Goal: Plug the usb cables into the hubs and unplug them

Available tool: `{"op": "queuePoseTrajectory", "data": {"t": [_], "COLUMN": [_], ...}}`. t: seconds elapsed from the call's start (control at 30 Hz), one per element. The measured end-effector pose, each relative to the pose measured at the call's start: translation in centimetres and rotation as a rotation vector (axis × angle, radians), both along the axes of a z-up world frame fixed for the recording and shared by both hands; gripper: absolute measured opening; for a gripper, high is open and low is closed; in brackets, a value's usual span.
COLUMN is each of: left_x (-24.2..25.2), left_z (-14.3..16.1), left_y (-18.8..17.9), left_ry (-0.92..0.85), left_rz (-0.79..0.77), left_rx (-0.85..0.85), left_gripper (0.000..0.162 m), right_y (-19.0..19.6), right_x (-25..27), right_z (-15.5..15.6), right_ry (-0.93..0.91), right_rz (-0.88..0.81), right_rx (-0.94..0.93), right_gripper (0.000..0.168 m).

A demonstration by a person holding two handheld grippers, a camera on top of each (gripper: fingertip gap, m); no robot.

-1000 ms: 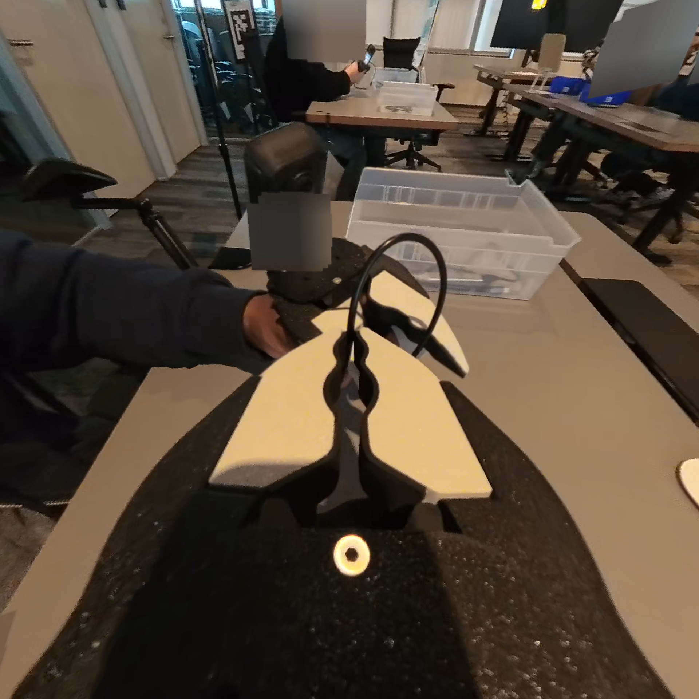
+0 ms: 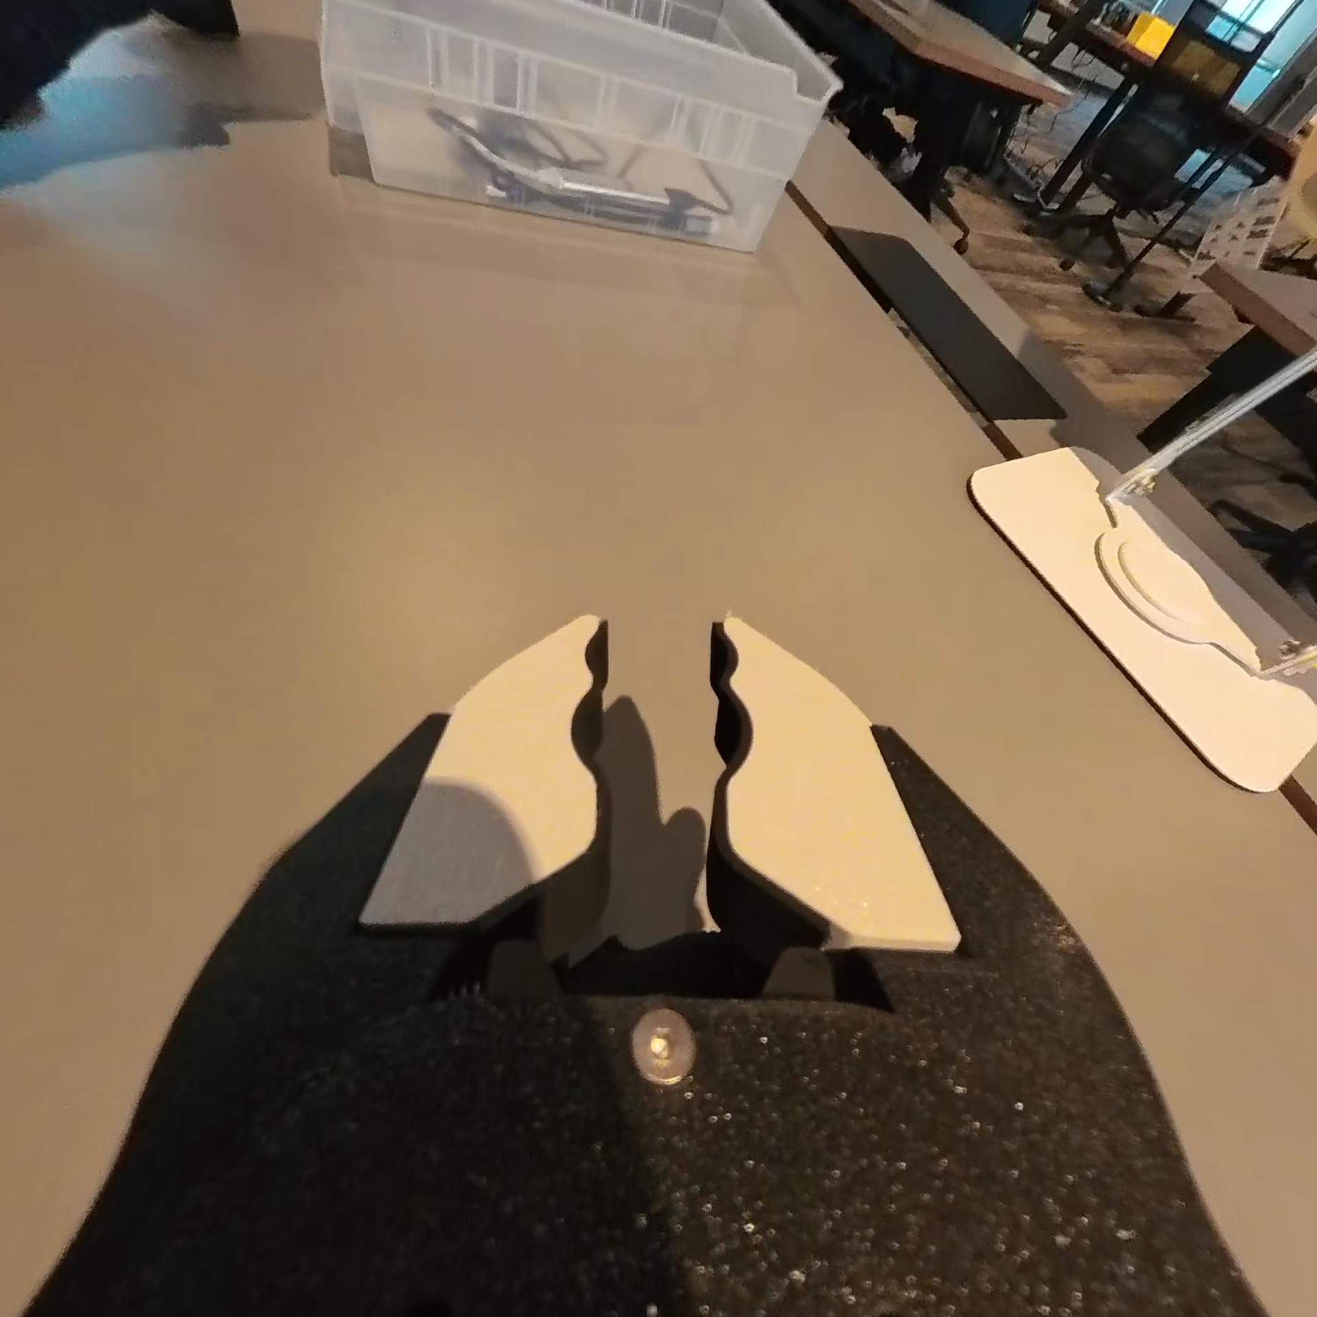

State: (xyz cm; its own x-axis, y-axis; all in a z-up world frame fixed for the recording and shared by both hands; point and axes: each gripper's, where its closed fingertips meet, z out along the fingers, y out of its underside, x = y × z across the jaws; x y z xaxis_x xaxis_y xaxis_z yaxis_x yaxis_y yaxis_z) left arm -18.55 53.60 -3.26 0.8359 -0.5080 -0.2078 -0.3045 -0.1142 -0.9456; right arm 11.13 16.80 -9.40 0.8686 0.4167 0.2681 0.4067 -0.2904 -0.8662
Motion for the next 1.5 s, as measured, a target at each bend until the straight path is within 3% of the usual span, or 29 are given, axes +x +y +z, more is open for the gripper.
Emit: {"op": "queuePoseTrajectory", "data": {"t": [0.17,0.23,0.33,0.47,0.6,0.7,0.8,0.87,0.97,1.03,1.13,1.17,1.4,1.5], "left_x": [0.9,1.0,1.9,1.6,0.5,2.4,6.5,9.1,11.6,12.4,12.7,12.9,15.0,15.6], "left_z": [-5.0,-5.8,-6.1,-1.0,5.9,7.3,6.1,5.2,4.8,5.1,6.4,6.8,7.8,7.7], "left_y": [0.1,0.0,-0.8,-1.7,-4.0,-6.0,-7.9,-9.5,-11.9,-13.0,-14.4,-15.0,-19.1,-19.8], "left_ry": [0.169,0.234,0.288,0.107,-0.130,-0.168,-0.080,0.002,0.109,0.169,0.166,0.149,0.131,0.120], "left_rz": [-0.020,-0.013,-0.074,-0.049,-0.018,-0.111,-0.289,-0.403,-0.492,-0.491,-0.458,-0.463,-0.532,-0.555], "left_rx": [-0.195,-0.205,-0.195,0.005,0.326,0.420,0.419,0.438,0.530,0.616,0.705,0.721,0.854,0.861], "left_gripper": [0.000,0.037,0.062,0.066,0.054,0.048,0.046,0.046,0.045,0.044,0.039,0.039,0.032,0.031], "right_y": [-0.3,-0.5,-0.8,-1.6,-3.7,-6.6,-11.2,-14.3,-18.9,-21.2,-22.0,-21.7,-19.1,-18.5], "right_x": [0.7,1.2,2.0,2.6,4.3,9.6,18.1,24.8,34.2,37.5,38.9,38.8,37.8,37.5], "right_z": [-1.2,-1.3,-0.5,2.7,7.9,12.4,15.1,13.8,8.1,3.8,0.2,-0.2,-1.2,-2.4], "right_ry": [-0.042,-0.063,-0.079,-0.039,-0.012,-0.026,0.020,0.008,-0.116,-0.143,-0.087,-0.062,0.097,0.150], "right_rz": [-0.023,-0.037,-0.047,-0.042,-0.059,-0.203,-0.433,-0.613,-0.894,-0.985,-1.009,-0.995,-0.926,-0.909], "right_rx": [-0.060,-0.071,-0.046,0.055,0.208,0.335,0.429,0.384,0.156,-0.060,-0.224,-0.234,-0.299,-0.452], "right_gripper": [0.028,0.029,0.030,0.031,0.031,0.029,0.023,0.021,0.021,0.021,0.019,0.010,0.016,0.019]}}
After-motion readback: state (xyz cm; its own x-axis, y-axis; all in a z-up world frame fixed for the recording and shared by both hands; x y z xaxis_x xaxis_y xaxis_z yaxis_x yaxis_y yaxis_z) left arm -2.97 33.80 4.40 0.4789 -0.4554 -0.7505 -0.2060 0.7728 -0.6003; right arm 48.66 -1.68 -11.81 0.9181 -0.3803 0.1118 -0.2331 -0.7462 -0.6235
